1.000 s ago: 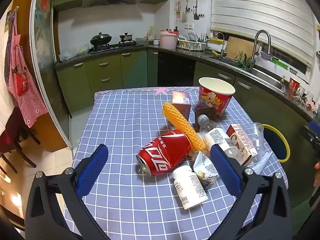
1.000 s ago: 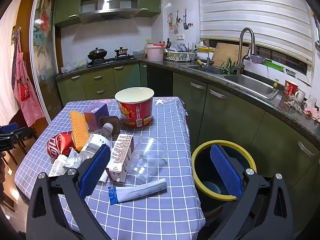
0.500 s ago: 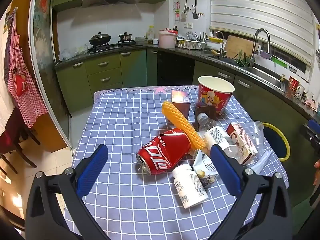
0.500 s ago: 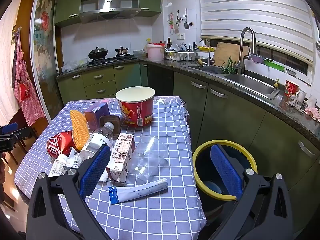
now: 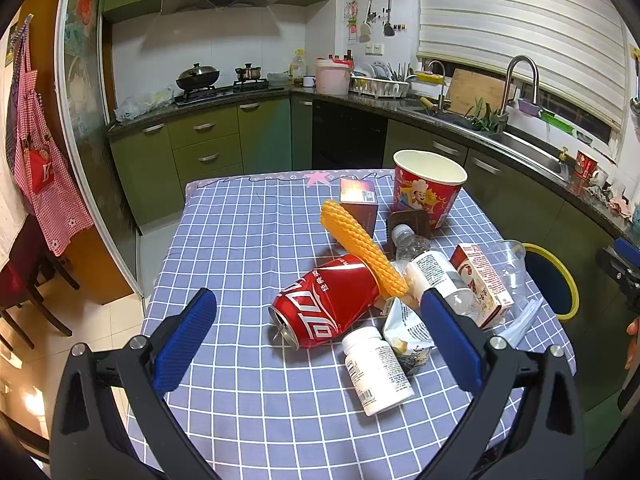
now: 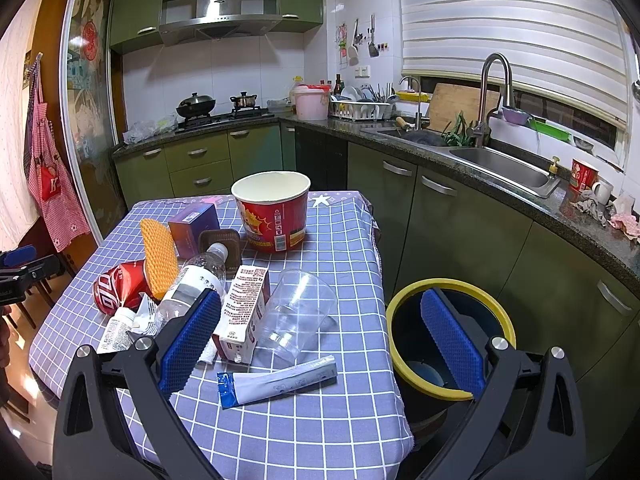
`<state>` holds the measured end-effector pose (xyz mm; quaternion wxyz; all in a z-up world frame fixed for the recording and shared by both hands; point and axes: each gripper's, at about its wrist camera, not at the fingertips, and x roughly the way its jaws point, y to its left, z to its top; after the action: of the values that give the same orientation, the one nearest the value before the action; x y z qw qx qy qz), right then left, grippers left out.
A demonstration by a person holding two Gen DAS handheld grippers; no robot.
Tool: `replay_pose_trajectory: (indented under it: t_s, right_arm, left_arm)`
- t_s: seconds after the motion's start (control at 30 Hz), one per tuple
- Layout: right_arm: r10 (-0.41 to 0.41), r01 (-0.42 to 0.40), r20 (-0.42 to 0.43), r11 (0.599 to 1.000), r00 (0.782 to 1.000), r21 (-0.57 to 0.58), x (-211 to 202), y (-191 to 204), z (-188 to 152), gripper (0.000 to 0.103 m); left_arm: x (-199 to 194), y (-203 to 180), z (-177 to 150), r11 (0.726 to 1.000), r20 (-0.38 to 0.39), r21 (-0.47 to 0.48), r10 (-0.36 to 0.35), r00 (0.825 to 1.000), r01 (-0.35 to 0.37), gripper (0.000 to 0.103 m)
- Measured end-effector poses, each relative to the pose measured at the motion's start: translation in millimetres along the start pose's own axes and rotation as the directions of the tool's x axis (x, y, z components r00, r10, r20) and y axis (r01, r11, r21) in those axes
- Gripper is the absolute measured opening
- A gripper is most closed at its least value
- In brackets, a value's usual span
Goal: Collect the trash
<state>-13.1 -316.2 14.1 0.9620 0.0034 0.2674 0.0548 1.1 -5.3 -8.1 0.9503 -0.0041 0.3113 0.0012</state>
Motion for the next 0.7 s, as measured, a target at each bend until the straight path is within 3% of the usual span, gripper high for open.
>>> replay_pose_trajectory:
  t_s: [0.7]
  right_arm:
    - [0.002,-0.002,-0.003,1.0,1.0,-0.002,1.6,0.5,-0.7,0.099]
  left_arm:
    - [-1.9,-2.0,1.3,1.0,-0.008,0.01,-0.01,1.0,0.01,0.097]
